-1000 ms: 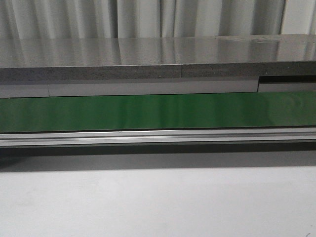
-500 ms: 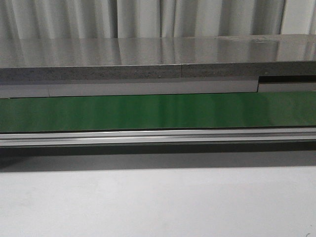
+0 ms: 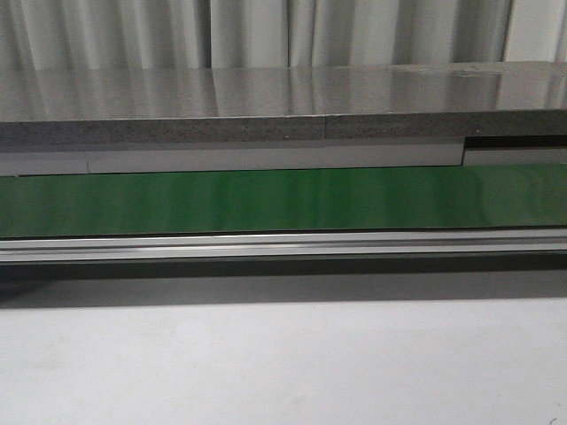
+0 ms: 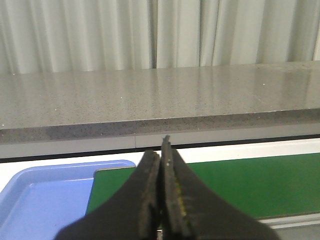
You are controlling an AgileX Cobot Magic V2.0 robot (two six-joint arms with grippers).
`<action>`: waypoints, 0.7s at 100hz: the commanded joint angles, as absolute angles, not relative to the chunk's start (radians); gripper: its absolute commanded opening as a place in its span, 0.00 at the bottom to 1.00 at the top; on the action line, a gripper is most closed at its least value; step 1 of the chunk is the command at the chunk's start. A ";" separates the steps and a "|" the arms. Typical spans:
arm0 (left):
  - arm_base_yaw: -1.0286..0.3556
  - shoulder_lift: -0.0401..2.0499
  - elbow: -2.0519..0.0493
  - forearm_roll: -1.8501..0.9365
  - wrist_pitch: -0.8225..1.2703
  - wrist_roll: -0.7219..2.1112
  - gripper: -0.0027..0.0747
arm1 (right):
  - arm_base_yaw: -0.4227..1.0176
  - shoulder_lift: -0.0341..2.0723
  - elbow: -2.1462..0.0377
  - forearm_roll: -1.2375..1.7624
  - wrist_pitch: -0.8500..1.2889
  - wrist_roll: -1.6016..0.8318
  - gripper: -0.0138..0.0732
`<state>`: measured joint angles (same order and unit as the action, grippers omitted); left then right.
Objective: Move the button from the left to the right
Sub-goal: 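Lift the button with the right gripper and lower it into the green bin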
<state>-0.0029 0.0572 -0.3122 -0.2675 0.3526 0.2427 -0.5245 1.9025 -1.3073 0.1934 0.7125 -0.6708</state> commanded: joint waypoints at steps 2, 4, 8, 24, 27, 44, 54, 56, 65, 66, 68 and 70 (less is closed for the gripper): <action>-0.009 0.070 -0.337 -0.282 0.274 0.242 0.01 | -0.529 1.862 -1.338 0.216 0.704 -0.697 0.40; -0.009 0.070 -0.337 -0.282 0.274 0.242 0.01 | -0.529 1.863 -1.338 0.216 0.705 -0.697 0.40; -0.009 0.070 -0.337 -0.282 0.274 0.242 0.01 | -0.529 1.866 -1.338 0.221 0.706 -0.697 0.40; -0.009 0.070 -0.337 -0.282 0.274 0.242 0.01 | -0.529 1.877 -1.338 0.224 0.714 -0.697 0.41; -0.009 0.070 -0.337 -0.282 0.274 0.242 0.01 | -0.529 1.879 -1.338 0.226 0.718 -0.697 0.43; -0.009 0.070 -0.337 -0.282 0.274 0.242 0.01 | -0.529 1.879 -1.338 0.232 0.718 -0.697 0.67; -0.009 0.070 -0.337 -0.282 0.274 0.242 0.01 | -0.529 1.879 -1.338 0.231 0.718 -0.697 0.73; -0.009 0.070 -0.337 -0.282 0.274 0.242 0.01 | -0.529 1.879 -1.338 0.230 0.718 -0.697 0.73; -0.009 0.070 -0.337 -0.282 0.274 0.242 0.01 | -0.529 1.877 -1.338 0.208 0.718 -0.697 0.73; -0.009 0.070 -0.337 -0.282 0.274 0.242 0.01 | -0.529 1.877 -1.338 0.206 0.718 -0.697 0.73; -0.009 0.070 -0.337 -0.282 0.274 0.242 0.01 | -0.529 1.875 -1.338 0.203 0.718 -0.696 0.73; -0.009 0.070 -0.337 -0.282 0.274 0.242 0.01 | -0.529 1.872 -1.338 0.202 0.718 -0.696 0.73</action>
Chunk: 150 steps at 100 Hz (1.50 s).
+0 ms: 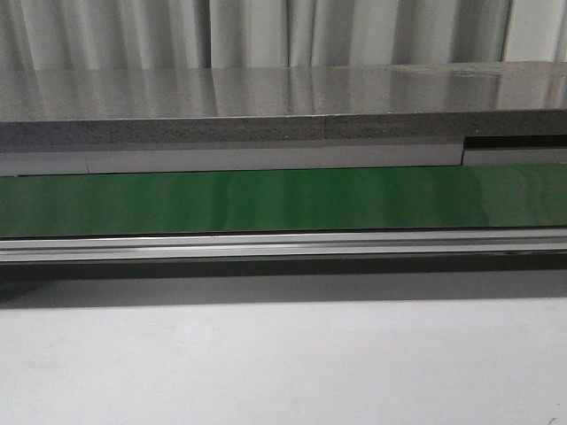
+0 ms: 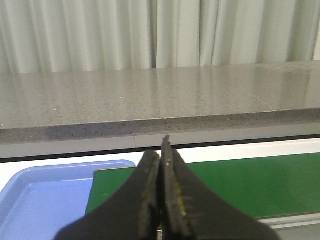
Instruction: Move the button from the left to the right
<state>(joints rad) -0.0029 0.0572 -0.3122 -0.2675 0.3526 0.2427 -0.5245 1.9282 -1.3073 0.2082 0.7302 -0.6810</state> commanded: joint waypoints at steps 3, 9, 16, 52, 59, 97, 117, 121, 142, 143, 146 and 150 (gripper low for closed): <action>-0.009 0.070 -0.337 -0.282 0.274 0.242 0.01 | -0.529 1.868 -1.338 0.201 0.715 -0.696 0.73; -0.009 0.070 -0.337 -0.282 0.274 0.242 0.01 | -0.529 1.854 -1.338 0.201 0.707 -0.695 0.73; -0.009 0.070 -0.337 -0.282 0.274 0.242 0.01 | -0.529 1.833 -1.343 0.198 0.701 -0.693 0.73; -0.009 0.070 -0.337 -0.282 0.274 0.242 0.01 | -0.486 1.706 -1.434 0.372 0.701 -0.642 0.73; -0.009 0.070 -0.337 -0.282 0.274 0.242 0.01 | -0.453 1.681 -1.438 0.413 0.688 -0.642 0.73; -0.009 0.070 -0.337 -0.282 0.274 0.242 0.01 | -0.261 1.535 -1.435 0.581 0.601 -0.649 0.72; -0.009 0.070 -0.337 -0.282 0.274 0.242 0.01 | -0.152 1.451 -1.389 0.590 0.539 -0.651 0.72; -0.009 0.070 -0.337 -0.282 0.274 0.242 0.01 | -0.137 1.433 -1.368 0.591 0.519 -0.651 0.72; -0.009 0.070 -0.337 -0.282 0.274 0.242 0.01 | -0.079 1.293 -1.178 0.592 0.380 -0.651 0.72; -0.009 0.070 -0.337 -0.282 0.274 0.242 0.01 | -0.077 1.282 -1.171 0.592 0.372 -0.651 0.72; -0.009 0.070 -0.337 -0.282 0.274 0.242 0.01 | -0.076 1.260 -1.135 0.592 0.355 -0.651 0.72; -0.009 0.070 -0.337 -0.282 0.274 0.242 0.01 | -0.075 1.225 -1.098 0.592 0.330 -0.651 0.72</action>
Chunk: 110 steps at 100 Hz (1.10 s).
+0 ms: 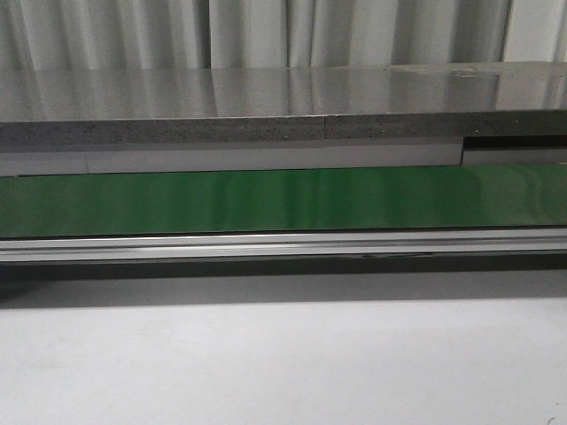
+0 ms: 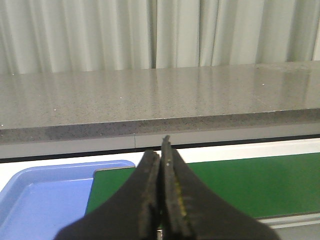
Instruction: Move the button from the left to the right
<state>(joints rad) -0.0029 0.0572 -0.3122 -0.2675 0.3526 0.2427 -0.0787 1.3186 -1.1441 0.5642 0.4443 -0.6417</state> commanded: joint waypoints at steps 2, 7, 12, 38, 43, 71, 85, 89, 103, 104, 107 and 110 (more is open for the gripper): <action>-0.009 0.070 -0.337 -0.282 0.274 0.242 0.01 | -0.075 1.208 -1.076 0.592 0.322 -0.651 0.72; -0.009 0.070 -0.337 -0.282 0.274 0.242 0.01 | -0.075 1.166 -1.026 0.592 0.294 -0.651 0.72; -0.009 0.070 -0.337 -0.282 0.274 0.242 0.01 | -0.074 1.122 -0.977 0.592 0.273 -0.651 0.72; -0.009 0.070 -0.337 -0.282 0.274 0.242 0.01 | -0.036 0.857 -0.746 0.592 0.262 -0.662 0.72; -0.009 0.070 -0.337 -0.282 0.274 0.242 0.01 | -0.025 0.804 -0.710 0.592 0.267 -0.663 0.72; -0.009 0.070 -0.337 -0.282 0.274 0.242 0.01 | -0.018 0.486 -0.558 0.597 0.324 -0.663 0.72; -0.009 0.070 -0.337 -0.282 0.274 0.242 0.01 | -0.018 0.378 -0.508 0.597 0.382 -0.663 0.72; -0.009 0.070 -0.337 -0.282 0.274 0.242 0.01 | -0.018 0.358 -0.500 0.599 0.408 -0.662 0.72; -0.009 0.070 -0.337 -0.282 0.274 0.242 0.01 | -0.018 0.335 -0.487 0.599 0.505 -0.662 0.72; -0.009 0.070 -0.337 -0.282 0.274 0.242 0.01 | -0.018 0.335 -0.487 0.599 0.510 -0.662 0.71; -0.009 0.070 -0.337 -0.282 0.274 0.242 0.01 | -0.018 0.335 -0.487 0.599 0.523 -0.662 0.69; -0.009 0.070 -0.337 -0.282 0.274 0.242 0.01 | -0.018 0.335 -0.487 0.599 0.535 -0.662 0.67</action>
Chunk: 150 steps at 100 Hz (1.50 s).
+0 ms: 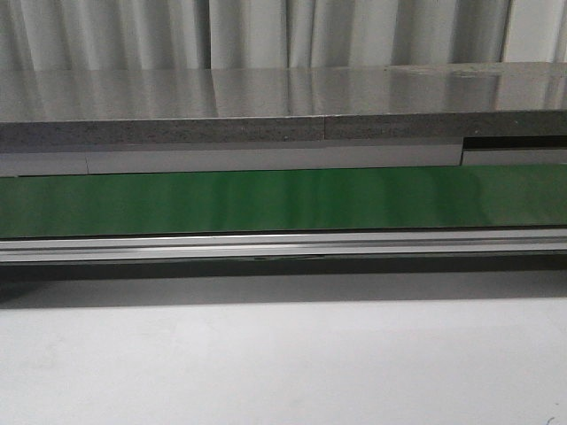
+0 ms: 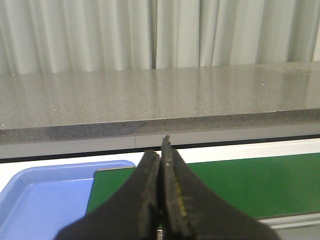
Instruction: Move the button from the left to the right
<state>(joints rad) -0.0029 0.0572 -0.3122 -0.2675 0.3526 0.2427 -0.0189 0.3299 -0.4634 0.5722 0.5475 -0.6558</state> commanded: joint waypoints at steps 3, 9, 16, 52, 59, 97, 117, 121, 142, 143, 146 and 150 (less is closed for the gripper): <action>-0.009 0.070 -0.337 -0.282 0.274 0.242 0.01 | -0.018 0.335 -0.487 0.599 0.539 -0.662 0.63; -0.009 0.070 -0.337 -0.282 0.274 0.242 0.01 | -0.018 0.335 -0.487 0.599 0.537 -0.662 0.52; -0.009 0.070 -0.337 -0.282 0.274 0.242 0.01 | -0.018 0.335 -0.487 0.599 0.530 -0.662 0.39; -0.009 0.070 -0.337 -0.282 0.274 0.242 0.01 | -0.018 0.335 -0.487 0.599 0.516 -0.662 0.08; -0.009 0.070 -0.337 -0.282 0.274 0.242 0.01 | -0.018 0.335 -0.487 0.599 0.517 -0.662 0.08; -0.009 0.070 -0.337 -0.282 0.274 0.242 0.01 | -0.018 0.335 -0.487 0.599 0.517 -0.662 0.08; -0.009 0.070 -0.337 -0.282 0.274 0.242 0.01 | -0.013 0.335 -0.487 0.599 0.500 -0.662 0.08; -0.009 0.070 -0.337 -0.282 0.274 0.242 0.01 | -0.013 0.335 -0.486 0.599 0.494 -0.662 0.08; -0.009 0.070 -0.337 -0.282 0.274 0.242 0.01 | -0.013 0.298 -0.427 0.554 0.390 -0.601 0.08; -0.009 0.070 -0.337 -0.282 0.274 0.242 0.01 | -0.013 0.294 -0.420 0.546 0.382 -0.595 0.08; -0.009 0.070 -0.337 -0.282 0.274 0.242 0.01 | -0.013 0.281 -0.406 0.528 0.369 -0.566 0.08; -0.009 0.070 -0.337 -0.282 0.274 0.242 0.01 | -0.013 0.258 -0.385 0.490 0.351 -0.515 0.08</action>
<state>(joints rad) -0.0029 0.0572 -0.3122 -0.2675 0.3526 0.2427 -0.0141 0.2848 -0.3942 0.5375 0.4639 -0.5965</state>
